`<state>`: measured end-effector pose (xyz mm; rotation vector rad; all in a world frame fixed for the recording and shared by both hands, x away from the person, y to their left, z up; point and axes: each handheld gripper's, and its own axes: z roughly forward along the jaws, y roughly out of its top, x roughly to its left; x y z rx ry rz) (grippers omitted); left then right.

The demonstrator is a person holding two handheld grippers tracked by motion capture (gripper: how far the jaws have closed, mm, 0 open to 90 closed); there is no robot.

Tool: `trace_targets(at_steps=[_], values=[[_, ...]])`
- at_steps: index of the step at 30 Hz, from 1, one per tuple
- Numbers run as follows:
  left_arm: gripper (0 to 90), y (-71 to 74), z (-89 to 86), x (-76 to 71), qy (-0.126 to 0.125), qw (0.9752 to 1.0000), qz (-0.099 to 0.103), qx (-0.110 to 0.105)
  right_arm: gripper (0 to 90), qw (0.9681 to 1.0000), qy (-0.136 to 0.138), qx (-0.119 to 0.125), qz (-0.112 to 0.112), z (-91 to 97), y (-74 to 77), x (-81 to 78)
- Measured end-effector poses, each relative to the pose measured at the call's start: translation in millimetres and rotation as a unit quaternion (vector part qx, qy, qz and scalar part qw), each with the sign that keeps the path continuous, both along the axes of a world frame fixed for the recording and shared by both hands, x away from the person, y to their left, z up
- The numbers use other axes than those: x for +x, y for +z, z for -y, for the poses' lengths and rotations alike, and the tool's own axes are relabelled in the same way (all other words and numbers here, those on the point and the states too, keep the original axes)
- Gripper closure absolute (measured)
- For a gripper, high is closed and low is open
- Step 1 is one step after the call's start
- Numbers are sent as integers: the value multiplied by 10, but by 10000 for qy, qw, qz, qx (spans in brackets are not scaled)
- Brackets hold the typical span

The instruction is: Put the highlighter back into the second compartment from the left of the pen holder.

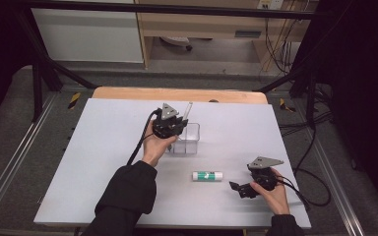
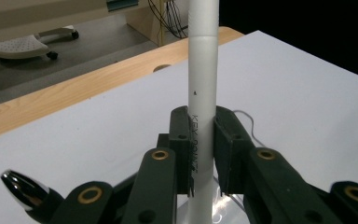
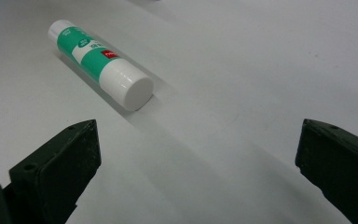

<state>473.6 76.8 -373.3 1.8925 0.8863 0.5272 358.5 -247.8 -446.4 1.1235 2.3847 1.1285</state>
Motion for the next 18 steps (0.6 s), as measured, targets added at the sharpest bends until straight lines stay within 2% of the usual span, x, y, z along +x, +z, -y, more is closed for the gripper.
trace_targets(at_steps=[9, 13, 15, 18], values=[[778, -84, -22, -28, 40, 9997, -204, 112, 8, 10000, 10, -22, -9, 0, 0, -2], [768, -87, -30, -35, 28, 9993, -246, 282, 8, 10000, 16, -21, -5, 1, 1, -3], [733, -81, -38, -44, -13, 9990, -245, 382, 8, 10000, 21, -30, -6, 1, 2, -5], [651, -46, -58, -73, -87, 9988, -235, 416, 8, 10000, 35, -28, -1, 0, 2, -4]])
